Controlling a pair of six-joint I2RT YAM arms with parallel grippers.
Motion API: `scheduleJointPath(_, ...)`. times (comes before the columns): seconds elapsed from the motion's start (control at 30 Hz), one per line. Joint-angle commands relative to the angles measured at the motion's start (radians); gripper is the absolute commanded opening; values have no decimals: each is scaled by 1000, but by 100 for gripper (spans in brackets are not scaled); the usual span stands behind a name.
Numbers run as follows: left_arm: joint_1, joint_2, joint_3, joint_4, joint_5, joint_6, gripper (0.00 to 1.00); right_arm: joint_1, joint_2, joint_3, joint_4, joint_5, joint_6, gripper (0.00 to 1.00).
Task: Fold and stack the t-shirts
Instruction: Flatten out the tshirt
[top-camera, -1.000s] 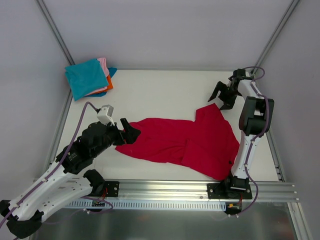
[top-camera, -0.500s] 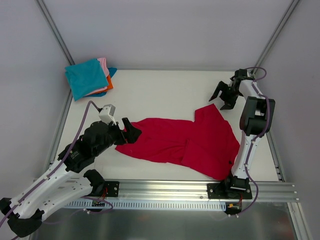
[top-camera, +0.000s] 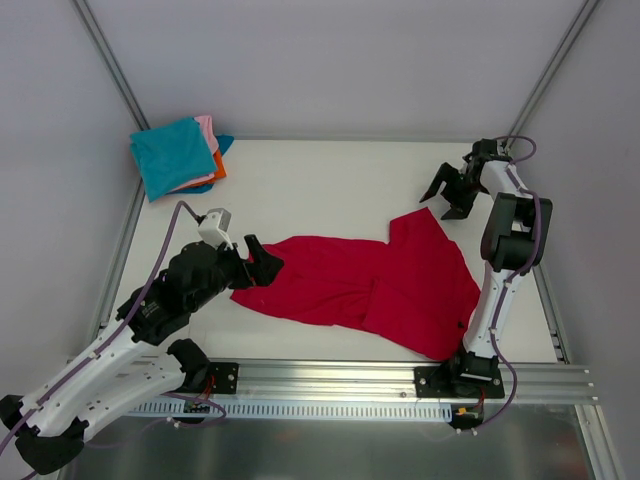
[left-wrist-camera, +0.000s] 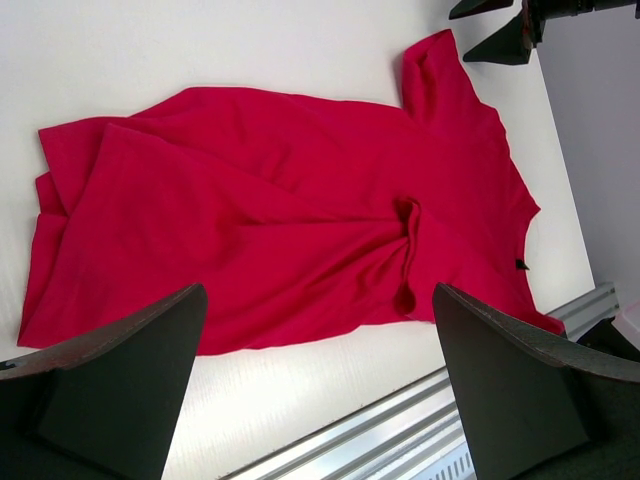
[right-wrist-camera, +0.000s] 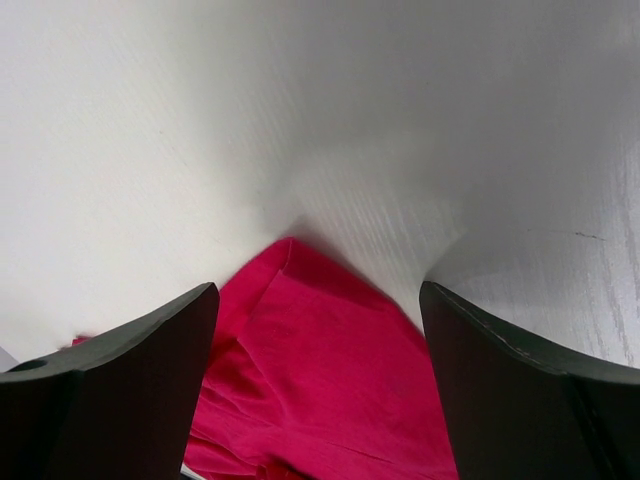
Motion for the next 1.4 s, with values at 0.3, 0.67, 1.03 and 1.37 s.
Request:
scheduleJointPath(0.3,2,10,-17,54,-4,12,99,42,23,-17,3,-22,-2,77)
scheduleJointPath(0.67,2,10,-26,66,-2,10,99,50,26,-34,-17,0,-12,0)
scheduleJointPath(1.03,2,18,-67,42,-68,-15,99,50,-29,-31,-20,20,-13,1)
scheduleJointPath(1.37,21,398,-86,227,-223,40,99,50,-112,-96,3,1,-4,0)
